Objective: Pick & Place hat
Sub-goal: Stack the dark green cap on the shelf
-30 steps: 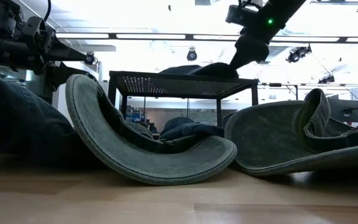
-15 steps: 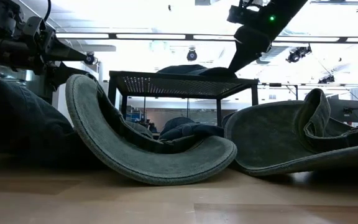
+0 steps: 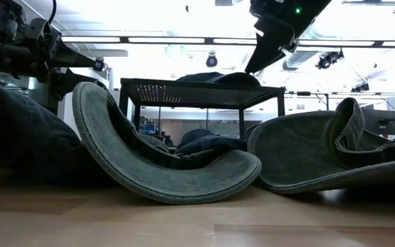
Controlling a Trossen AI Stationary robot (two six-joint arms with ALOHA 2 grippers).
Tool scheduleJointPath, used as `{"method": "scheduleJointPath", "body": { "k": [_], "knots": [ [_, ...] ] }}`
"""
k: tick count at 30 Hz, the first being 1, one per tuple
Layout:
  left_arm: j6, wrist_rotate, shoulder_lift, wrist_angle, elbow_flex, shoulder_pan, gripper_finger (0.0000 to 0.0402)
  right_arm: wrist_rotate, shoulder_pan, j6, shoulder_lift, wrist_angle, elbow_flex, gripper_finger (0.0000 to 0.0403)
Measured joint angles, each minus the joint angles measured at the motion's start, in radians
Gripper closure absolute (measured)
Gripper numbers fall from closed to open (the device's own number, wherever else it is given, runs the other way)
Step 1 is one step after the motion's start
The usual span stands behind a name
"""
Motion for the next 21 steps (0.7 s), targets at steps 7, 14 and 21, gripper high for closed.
{"method": "scheduleJointPath", "body": {
  "k": [7,14,21],
  "knots": [
    [0.0,0.0,0.0,0.0,0.0,0.0,0.0126,-0.002,0.002,0.002,0.0,-0.064,0.028,0.018],
    [0.0,0.0,0.0,0.0,0.0,0.0,0.0126,-0.003,0.027,0.025,-0.004,-0.162,0.091,0.018],
    [0.0,0.0,0.0,0.0,0.0,0.0,0.0126,-0.085,0.059,0.174,-0.024,-0.292,0.132,0.018]
  ]
}}
